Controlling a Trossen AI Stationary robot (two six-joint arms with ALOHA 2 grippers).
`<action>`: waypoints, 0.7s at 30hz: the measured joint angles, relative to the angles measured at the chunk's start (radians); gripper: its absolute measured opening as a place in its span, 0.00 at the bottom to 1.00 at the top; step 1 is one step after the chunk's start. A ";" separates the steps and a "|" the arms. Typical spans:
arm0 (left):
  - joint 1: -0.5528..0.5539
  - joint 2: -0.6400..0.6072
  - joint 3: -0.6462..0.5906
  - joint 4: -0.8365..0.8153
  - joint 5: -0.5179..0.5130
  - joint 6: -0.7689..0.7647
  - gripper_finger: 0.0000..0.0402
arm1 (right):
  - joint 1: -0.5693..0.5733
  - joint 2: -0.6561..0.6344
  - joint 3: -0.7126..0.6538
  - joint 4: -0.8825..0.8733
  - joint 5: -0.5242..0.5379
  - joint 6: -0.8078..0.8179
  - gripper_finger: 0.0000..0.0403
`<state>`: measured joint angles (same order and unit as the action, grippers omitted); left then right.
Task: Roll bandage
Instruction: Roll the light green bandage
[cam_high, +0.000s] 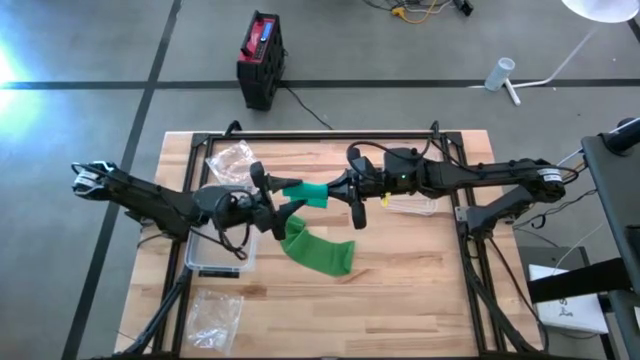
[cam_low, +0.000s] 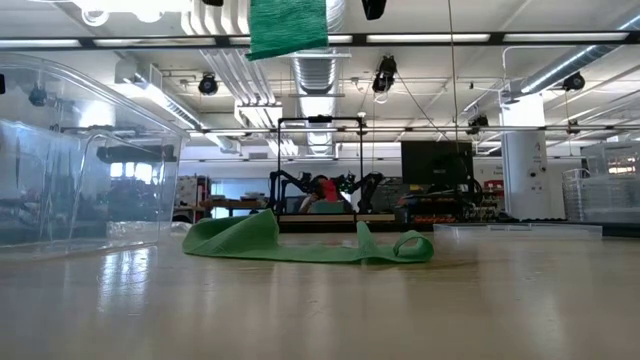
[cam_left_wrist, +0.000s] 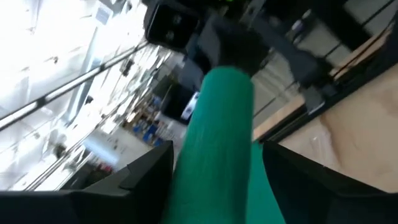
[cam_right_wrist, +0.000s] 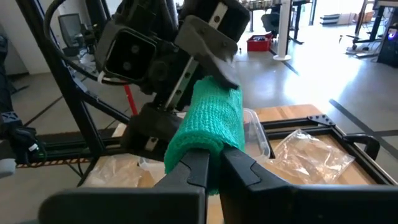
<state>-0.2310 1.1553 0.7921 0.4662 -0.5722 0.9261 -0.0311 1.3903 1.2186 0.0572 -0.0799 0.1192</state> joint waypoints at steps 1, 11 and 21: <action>0.000 0.003 0.000 0.000 -0.014 -0.002 0.59 | 0.000 0.000 0.000 0.000 0.000 0.000 0.04; 0.003 0.038 -0.001 0.032 -0.021 -0.058 0.54 | 0.000 0.000 0.000 0.001 -0.003 0.003 0.07; 0.003 0.019 -0.001 0.001 -0.064 -0.215 0.19 | -0.002 -0.001 0.000 0.002 -0.005 -0.038 0.09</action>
<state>-0.2283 1.1742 0.7914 0.4673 -0.6365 0.7108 -0.0326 1.3895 1.2186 0.0594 -0.0847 0.0815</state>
